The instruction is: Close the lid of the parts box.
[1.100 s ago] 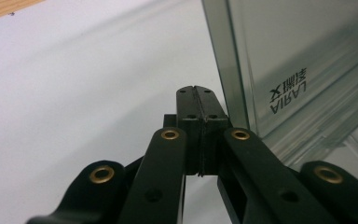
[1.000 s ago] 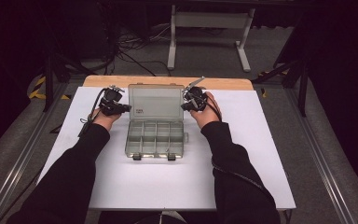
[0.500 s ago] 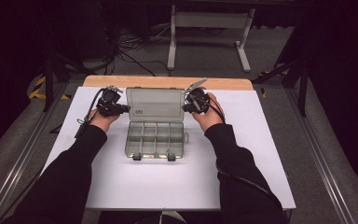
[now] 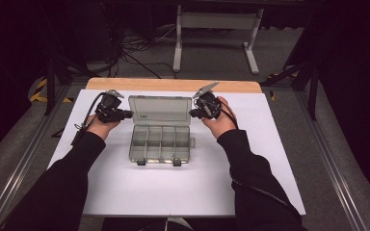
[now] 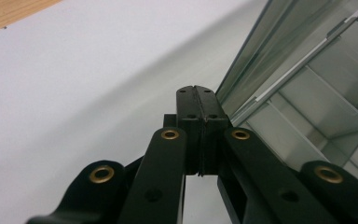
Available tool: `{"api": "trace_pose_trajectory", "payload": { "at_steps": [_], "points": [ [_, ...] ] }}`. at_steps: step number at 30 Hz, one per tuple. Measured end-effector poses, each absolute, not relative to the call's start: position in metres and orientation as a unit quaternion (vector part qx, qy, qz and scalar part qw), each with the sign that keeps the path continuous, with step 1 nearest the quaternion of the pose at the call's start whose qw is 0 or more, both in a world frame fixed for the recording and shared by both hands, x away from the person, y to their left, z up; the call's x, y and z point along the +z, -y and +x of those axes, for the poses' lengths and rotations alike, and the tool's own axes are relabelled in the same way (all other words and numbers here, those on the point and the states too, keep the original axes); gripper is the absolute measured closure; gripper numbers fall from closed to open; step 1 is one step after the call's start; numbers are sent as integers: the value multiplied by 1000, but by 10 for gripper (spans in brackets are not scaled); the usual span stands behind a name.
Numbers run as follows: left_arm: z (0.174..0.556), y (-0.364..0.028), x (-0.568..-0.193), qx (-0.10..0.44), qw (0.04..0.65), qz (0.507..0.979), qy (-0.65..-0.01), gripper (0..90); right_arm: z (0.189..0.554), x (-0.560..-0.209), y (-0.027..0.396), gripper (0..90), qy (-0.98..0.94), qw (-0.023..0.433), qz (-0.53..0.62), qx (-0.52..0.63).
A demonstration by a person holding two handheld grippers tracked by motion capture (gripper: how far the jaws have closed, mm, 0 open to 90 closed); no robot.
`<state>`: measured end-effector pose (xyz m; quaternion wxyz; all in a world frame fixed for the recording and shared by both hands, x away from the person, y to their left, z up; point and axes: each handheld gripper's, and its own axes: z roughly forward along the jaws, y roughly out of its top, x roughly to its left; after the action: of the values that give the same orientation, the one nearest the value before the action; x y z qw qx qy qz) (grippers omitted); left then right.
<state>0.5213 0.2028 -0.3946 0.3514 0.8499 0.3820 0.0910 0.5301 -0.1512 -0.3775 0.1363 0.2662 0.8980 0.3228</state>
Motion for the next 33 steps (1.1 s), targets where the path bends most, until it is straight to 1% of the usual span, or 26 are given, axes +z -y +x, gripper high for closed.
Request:
{"api": "trace_pose_trajectory", "payload": {
  "at_steps": [18, 33],
  "points": [
    [500, -205, -383, 81, 349, 863, -357, 896, 509, -368, 149, 900, -910, 123, 237, 316],
    [475, -210, -374, 63, 356, 872, -330, 896, 491, -361, 146, 900, -912, 97, 229, 326]
  ]
}}
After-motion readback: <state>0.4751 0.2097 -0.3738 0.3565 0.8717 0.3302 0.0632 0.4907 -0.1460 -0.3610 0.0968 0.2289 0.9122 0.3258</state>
